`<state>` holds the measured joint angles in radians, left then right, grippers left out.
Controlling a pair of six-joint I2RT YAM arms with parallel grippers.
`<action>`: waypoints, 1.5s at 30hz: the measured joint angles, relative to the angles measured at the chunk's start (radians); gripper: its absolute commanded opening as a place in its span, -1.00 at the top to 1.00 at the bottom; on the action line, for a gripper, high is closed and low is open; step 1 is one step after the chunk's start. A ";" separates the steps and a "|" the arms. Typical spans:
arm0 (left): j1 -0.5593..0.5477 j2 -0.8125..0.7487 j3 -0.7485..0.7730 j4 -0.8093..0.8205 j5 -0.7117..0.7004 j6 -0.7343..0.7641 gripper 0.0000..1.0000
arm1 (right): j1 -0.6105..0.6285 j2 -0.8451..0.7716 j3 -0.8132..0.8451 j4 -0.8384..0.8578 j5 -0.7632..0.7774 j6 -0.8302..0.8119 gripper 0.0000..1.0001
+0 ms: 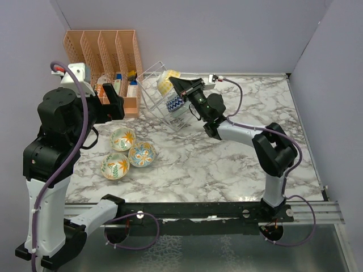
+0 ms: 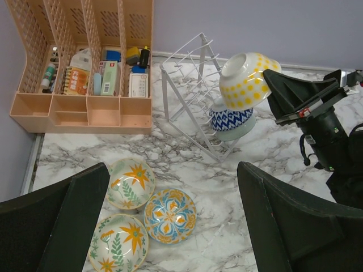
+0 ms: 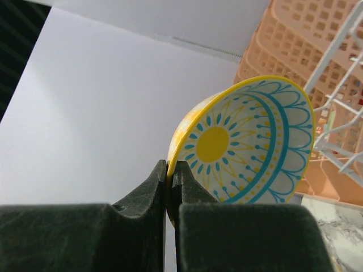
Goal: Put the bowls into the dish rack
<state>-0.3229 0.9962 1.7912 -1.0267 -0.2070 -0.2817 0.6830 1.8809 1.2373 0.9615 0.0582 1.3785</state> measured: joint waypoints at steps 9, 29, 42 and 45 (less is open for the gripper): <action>0.000 0.006 -0.006 0.000 0.002 0.001 -0.97 | -0.003 0.089 -0.001 0.053 0.126 0.046 0.98; 0.000 0.011 -0.035 -0.002 0.010 0.005 -0.97 | -0.003 0.233 -0.050 0.206 0.187 0.165 0.98; 0.000 0.013 -0.039 -0.003 0.010 0.009 -0.97 | -0.019 0.357 0.010 0.207 0.190 0.206 0.61; 0.000 0.013 -0.040 -0.003 0.010 0.010 -0.98 | -0.019 0.356 0.011 0.200 0.191 0.207 0.39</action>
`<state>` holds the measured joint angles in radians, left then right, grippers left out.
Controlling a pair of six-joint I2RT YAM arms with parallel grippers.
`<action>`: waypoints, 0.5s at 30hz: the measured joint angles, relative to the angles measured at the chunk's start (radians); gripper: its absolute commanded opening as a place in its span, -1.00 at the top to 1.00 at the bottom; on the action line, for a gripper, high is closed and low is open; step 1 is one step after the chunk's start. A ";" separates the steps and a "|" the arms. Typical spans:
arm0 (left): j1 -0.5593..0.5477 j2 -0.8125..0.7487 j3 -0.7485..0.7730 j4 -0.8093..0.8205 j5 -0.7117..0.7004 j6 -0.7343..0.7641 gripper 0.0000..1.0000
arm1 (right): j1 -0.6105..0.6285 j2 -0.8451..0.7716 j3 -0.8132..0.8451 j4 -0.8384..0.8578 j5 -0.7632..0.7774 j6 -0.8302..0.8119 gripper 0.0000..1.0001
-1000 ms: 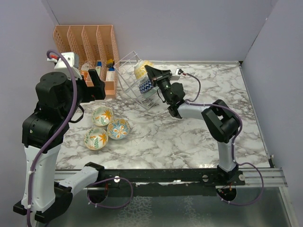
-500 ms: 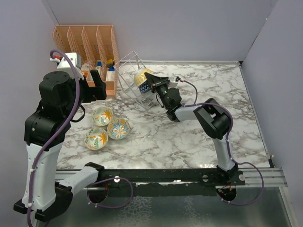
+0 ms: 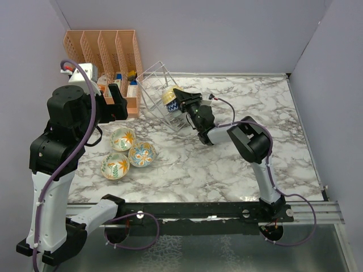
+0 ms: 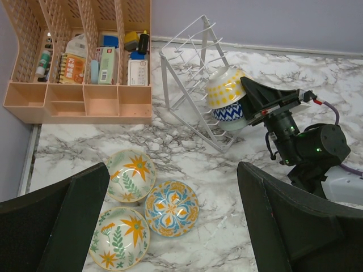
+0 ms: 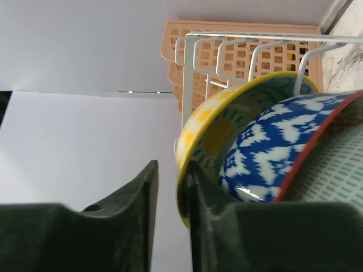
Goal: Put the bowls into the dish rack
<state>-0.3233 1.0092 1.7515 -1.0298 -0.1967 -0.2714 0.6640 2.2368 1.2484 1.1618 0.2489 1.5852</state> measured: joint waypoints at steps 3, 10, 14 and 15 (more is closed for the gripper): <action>0.000 0.000 0.000 0.000 0.000 0.001 -0.98 | 0.000 -0.004 0.000 -0.011 0.003 0.003 0.31; -0.006 0.000 0.000 0.000 0.000 0.001 -0.98 | 0.000 -0.064 -0.007 -0.113 0.010 0.011 0.15; -0.006 0.000 0.000 0.000 0.000 0.001 -0.98 | 0.000 -0.106 -0.023 -0.167 0.023 0.018 0.09; -0.006 0.000 0.000 0.000 0.000 0.001 -0.98 | 0.000 -0.119 -0.028 -0.180 0.025 0.019 0.07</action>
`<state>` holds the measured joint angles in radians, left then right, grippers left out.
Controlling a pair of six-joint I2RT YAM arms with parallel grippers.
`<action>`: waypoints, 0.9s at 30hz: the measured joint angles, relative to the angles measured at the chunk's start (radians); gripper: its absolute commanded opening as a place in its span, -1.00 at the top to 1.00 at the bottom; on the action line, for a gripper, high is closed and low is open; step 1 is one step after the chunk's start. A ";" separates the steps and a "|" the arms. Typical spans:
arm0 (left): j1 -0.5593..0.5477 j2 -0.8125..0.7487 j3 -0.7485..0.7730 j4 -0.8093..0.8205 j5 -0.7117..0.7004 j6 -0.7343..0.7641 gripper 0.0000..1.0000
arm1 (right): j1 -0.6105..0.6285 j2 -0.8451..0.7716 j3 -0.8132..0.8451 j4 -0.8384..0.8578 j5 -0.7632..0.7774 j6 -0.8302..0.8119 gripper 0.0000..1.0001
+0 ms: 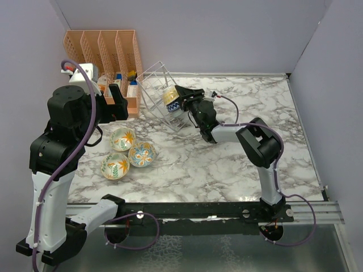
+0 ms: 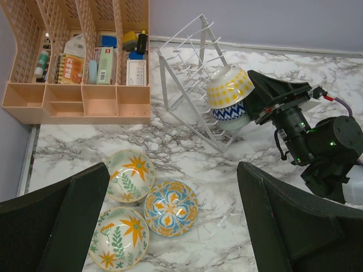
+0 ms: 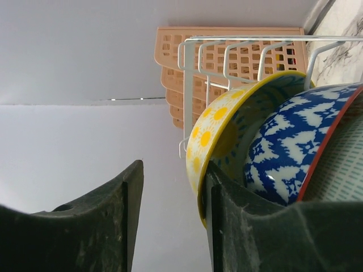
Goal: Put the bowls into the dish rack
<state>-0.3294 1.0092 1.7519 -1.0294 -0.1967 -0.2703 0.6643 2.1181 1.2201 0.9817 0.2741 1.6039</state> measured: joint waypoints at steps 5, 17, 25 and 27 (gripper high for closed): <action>0.000 0.000 0.000 0.000 0.000 0.000 -0.98 | 0.000 -0.055 -0.023 -0.078 0.010 0.005 0.01; 0.000 0.000 0.000 0.000 0.001 0.000 -0.98 | -0.004 -0.085 0.024 -0.264 -0.013 0.023 -0.13; 0.000 -0.001 0.000 0.000 0.001 0.000 -0.98 | -0.004 -0.087 0.099 -0.420 -0.021 0.023 -0.19; 0.000 -0.001 0.000 0.000 0.001 0.000 -0.98 | -0.004 -0.093 0.103 -0.454 -0.022 0.030 -0.19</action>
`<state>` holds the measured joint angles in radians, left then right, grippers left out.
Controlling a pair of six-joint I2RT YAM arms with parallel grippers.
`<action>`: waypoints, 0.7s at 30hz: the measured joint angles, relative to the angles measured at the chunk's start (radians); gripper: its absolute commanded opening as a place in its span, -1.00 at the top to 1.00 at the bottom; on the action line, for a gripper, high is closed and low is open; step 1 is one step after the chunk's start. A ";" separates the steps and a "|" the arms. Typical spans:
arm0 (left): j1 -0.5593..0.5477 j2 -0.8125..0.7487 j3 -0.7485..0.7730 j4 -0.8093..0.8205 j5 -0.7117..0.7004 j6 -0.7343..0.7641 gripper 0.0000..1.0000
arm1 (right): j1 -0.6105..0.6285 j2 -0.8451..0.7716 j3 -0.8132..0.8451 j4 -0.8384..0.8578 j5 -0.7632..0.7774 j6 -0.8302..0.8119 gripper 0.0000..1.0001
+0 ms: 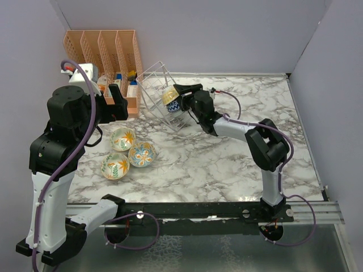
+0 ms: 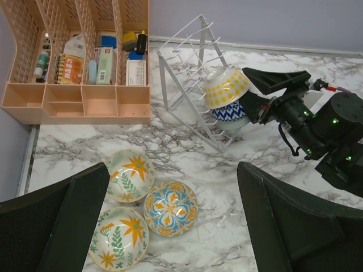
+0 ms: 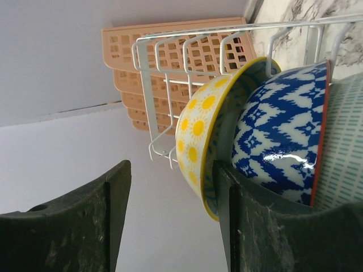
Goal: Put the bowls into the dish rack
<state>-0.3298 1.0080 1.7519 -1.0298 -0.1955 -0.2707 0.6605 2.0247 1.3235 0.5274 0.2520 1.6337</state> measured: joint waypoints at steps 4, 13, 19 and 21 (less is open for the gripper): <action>0.000 -0.001 0.000 0.000 0.000 0.000 -0.98 | 0.000 -0.017 0.000 -0.054 -0.004 0.024 -0.20; -0.002 -0.001 0.000 0.000 0.001 0.000 -0.98 | -0.002 -0.035 -0.018 -0.067 -0.014 0.055 -0.24; -0.005 -0.001 0.000 0.000 0.001 0.000 -0.98 | -0.008 -0.039 -0.020 -0.058 -0.033 0.020 -0.25; -0.005 -0.001 0.000 0.000 0.001 0.000 -0.98 | -0.008 -0.047 -0.020 -0.071 -0.033 0.010 -0.25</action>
<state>-0.3344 1.0073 1.7519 -1.0294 -0.1947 -0.2710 0.6525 1.9781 1.3033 0.4568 0.2188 1.6432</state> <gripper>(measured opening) 0.989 0.622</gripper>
